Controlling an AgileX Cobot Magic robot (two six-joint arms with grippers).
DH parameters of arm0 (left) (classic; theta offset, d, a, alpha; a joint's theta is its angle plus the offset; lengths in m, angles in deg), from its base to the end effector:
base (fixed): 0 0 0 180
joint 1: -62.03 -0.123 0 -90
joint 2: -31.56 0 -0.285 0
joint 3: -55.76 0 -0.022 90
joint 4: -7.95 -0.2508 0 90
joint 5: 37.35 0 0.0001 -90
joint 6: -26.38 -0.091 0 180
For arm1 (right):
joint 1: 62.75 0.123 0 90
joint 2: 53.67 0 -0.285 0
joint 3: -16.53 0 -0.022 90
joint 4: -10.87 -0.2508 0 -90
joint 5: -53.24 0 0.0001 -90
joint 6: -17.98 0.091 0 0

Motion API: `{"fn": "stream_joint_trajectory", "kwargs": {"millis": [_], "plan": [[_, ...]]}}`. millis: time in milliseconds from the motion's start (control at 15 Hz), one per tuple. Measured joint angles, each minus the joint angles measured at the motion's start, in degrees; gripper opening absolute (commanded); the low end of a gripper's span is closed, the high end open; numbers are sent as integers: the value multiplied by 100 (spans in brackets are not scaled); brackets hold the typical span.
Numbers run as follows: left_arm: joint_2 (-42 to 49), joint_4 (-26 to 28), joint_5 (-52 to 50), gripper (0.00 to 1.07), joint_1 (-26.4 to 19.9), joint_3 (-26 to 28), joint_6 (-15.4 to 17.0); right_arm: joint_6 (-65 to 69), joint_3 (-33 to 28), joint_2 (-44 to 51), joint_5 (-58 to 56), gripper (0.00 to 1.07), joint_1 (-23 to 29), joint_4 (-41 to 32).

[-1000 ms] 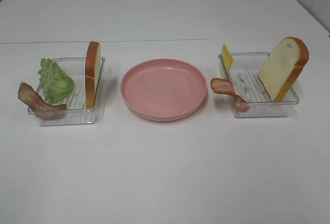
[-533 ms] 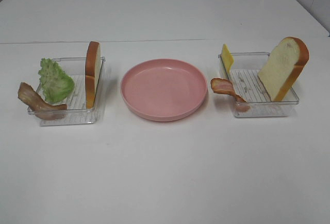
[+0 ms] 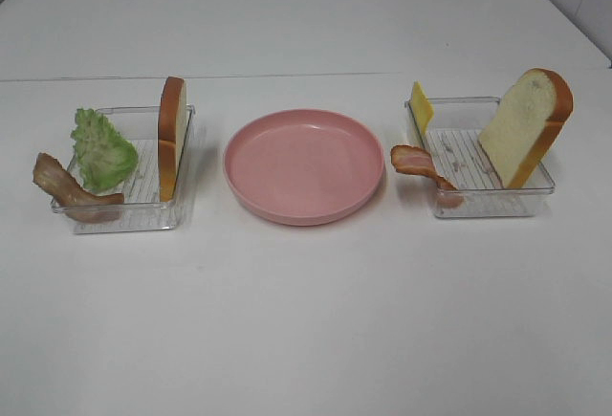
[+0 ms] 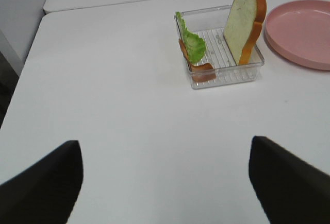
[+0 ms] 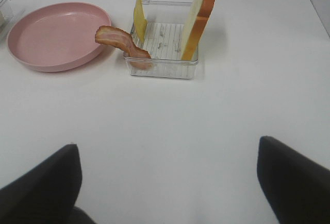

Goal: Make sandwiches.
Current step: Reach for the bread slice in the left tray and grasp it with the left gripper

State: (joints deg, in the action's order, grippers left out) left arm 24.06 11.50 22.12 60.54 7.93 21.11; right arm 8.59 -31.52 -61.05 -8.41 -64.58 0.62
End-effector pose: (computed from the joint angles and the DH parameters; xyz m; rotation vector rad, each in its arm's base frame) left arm -0.0062 -0.0050 0.2828 0.0687 2.0010 0.0020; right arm -0.0079 0.0145 0.2796 -0.1455 2.0265 0.0908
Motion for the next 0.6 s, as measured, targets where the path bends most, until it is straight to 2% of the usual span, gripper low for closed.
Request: {"fn": "stream_joint_trajectory", "kwargs": {"millis": [267, 400, 600], "plan": [[-481, 0, -1226, 80, 0, 189, 0, 0, 0, 0, 0, 87, 0, 0], [-1261, 46, -1891, 80, 0, 195, 0, 0, 0, 0, 0, 87, 0, 0], [-3168, 699, -2378, 80, 0, 602, -6, 0, 0, 0, 0, 87, 0, 0]]}}
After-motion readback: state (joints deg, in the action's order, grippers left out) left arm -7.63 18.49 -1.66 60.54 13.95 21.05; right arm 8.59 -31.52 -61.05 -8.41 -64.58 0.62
